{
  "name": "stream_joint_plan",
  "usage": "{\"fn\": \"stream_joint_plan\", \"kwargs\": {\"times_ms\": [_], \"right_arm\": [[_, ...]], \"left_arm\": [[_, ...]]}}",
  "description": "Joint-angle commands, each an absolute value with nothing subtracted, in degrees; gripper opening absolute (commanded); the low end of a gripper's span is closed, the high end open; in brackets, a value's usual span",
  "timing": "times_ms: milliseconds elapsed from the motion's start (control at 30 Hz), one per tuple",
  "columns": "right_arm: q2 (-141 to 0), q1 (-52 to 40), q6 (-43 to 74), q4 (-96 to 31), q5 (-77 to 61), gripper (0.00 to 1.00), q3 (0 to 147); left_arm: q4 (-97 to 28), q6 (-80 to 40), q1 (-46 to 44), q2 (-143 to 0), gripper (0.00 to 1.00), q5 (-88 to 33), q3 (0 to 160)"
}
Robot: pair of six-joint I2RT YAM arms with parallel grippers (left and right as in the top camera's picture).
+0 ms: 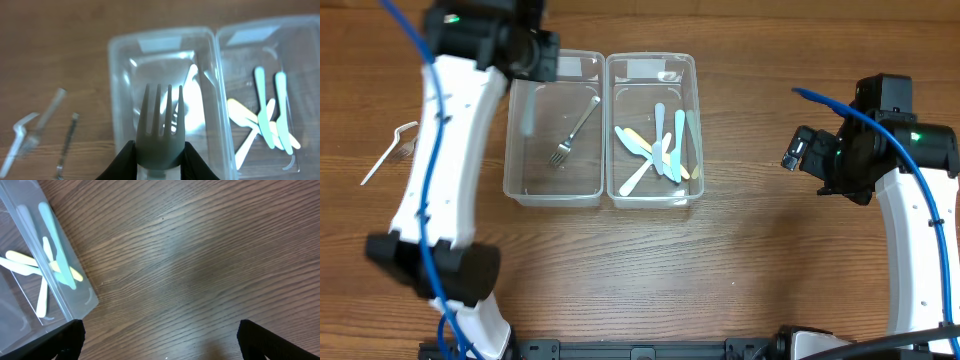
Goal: Pack container
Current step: 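Carry the white plastic fork into the left container and release, then move the left gripper back to the metal forks and grasp one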
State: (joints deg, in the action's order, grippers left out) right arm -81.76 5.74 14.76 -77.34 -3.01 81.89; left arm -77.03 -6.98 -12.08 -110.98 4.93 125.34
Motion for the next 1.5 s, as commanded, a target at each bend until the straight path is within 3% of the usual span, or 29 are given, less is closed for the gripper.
{"fn": "stream_joint_plan", "kwargs": {"times_ms": [0,267,367,500,633,733,967,1267,1333,1367,1467], "right_arm": [[-81.1,5.6,14.9,-77.3,-3.1,1.00,81.8],[-81.1,5.6,14.9,-77.6,-3.1,1.00,81.8],[-81.1,5.6,14.9,-77.6,-3.1,1.00,81.8],[-81.1,5.6,14.9,-77.6,-3.1,1.00,81.8],[-81.1,5.6,14.9,-77.6,-3.1,1.00,81.8],[-81.1,5.6,14.9,-77.7,-3.1,1.00,81.8],[-81.1,5.6,14.9,-77.6,-3.1,1.00,81.8],[-81.1,5.6,14.9,-77.6,-3.1,1.00,81.8],[-81.1,5.6,14.9,-77.6,-3.1,1.00,81.8],[-81.1,5.6,14.9,-77.6,-3.1,1.00,81.8],[-81.1,5.6,14.9,-77.6,-3.1,1.00,81.8]], "left_arm": [[-76.9,-10.9,-13.7,-118.0,0.13,4.8,123.5],[-77.8,-10.7,-15.1,-130.4,0.14,3.0,123.5],[-77.8,-10.2,-15.2,-130.6,0.35,3.0,123.5],[-78.3,-7.1,-15.2,-129.3,0.41,3.5,124.8],[-80.6,-4.4,-15.0,-125.4,0.43,3.6,128.4],[-83.5,-3.2,-13.8,-119.8,0.50,4.0,131.7],[-89.1,-4.5,-6.1,-103.1,0.58,5.2,131.5],[-84.7,-4.5,-0.8,-82.0,0.63,5.5,105.3],[-81.7,-4.5,0.0,-77.3,0.72,6.7,96.4],[-79.8,-4.4,0.8,-75.3,0.84,6.6,91.7],[-75.7,-2.6,4.8,-72.6,0.96,6.4,81.0]]}}
